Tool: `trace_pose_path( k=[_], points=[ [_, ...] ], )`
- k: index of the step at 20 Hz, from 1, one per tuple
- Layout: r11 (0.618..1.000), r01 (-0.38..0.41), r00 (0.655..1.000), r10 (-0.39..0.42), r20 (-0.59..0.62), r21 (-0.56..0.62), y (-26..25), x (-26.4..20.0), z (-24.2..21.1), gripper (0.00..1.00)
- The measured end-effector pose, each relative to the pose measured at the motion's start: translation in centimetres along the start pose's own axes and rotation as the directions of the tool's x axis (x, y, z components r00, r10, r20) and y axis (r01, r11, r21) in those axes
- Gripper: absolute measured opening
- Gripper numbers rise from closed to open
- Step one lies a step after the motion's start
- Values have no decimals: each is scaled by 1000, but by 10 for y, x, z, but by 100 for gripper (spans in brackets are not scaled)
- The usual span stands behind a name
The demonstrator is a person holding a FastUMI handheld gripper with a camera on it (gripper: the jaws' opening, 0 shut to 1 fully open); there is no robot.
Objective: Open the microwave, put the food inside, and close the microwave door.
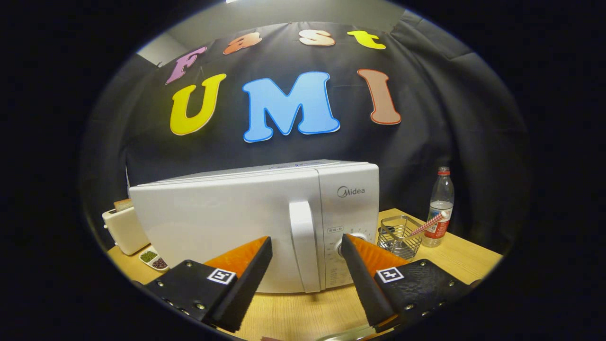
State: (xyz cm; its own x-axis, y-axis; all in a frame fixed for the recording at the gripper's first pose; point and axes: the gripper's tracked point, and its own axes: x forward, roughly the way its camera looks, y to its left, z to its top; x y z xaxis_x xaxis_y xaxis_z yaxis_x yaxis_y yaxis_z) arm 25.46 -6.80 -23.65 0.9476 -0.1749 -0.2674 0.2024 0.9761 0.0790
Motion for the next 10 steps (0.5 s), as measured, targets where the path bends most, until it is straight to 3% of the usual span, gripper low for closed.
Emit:
trace_pose_path(
  k=[1, 6, 9, 10],
  points=[
    [1000, -6, 1000, 6, -5, -3, 1, 5, -3, 88],
    [999, -28, 999, 30, -42, 31, 5, 16, -19, 88],
    [999, -29, 1000, 28, -6, -17, 9, 20, -17, 80],
    [999, 1, 1000, -1, -10, -47, 4, 18, -17, 70]
  ],
)
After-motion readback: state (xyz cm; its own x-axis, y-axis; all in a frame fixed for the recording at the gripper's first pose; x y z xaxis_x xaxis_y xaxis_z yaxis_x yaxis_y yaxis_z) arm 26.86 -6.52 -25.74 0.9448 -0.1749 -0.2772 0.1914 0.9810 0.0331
